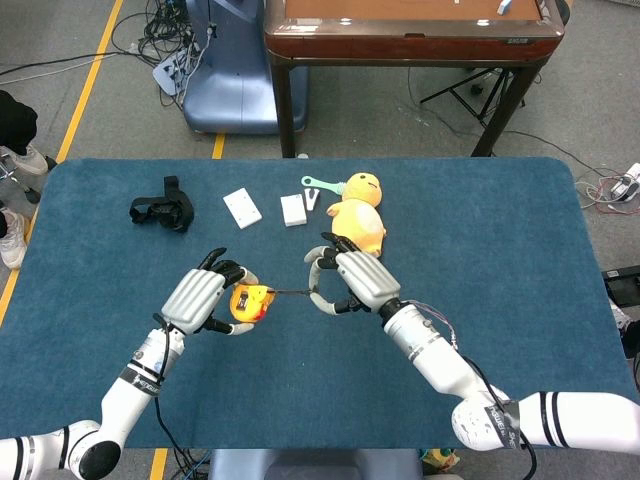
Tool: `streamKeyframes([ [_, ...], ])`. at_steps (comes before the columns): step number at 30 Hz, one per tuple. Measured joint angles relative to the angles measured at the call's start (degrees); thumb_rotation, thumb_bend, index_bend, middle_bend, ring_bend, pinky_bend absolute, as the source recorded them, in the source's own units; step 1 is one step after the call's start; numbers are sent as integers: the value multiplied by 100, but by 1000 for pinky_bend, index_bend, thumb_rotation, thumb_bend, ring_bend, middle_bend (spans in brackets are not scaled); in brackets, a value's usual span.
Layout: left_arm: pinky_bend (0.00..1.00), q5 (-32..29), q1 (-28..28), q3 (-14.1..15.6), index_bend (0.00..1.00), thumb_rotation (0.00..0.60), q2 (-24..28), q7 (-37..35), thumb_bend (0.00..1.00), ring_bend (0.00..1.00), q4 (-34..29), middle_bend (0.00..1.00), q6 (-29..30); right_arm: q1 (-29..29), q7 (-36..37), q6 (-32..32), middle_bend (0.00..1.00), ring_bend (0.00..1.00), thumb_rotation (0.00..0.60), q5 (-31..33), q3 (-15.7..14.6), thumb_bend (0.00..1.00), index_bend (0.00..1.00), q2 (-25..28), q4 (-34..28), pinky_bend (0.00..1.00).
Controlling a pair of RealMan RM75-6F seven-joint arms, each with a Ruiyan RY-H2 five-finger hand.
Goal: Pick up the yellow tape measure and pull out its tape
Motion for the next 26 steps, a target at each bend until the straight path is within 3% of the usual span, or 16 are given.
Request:
streamKeyframes([
  [9, 23, 176, 90, 210, 508, 600, 27, -180, 144, 222, 349, 451, -142, -493, 254, 155, 286, 15, 600, -427, -140, 542, 674, 632, -379, 0],
  [19, 24, 396, 194, 510, 510, 600, -30, -413, 144, 222, 885, 452, -395, -1231, 764, 423, 300, 26, 600, -1291, -300, 542, 691, 1595, -900, 0],
  [26, 24, 412, 289, 580, 510, 600, -85, -587, 144, 222, 1084, 453, -477, -1678, 1180, 661, 307, 30, 600, -1820, -399, 542, 695, 1990, -1089, 0],
])
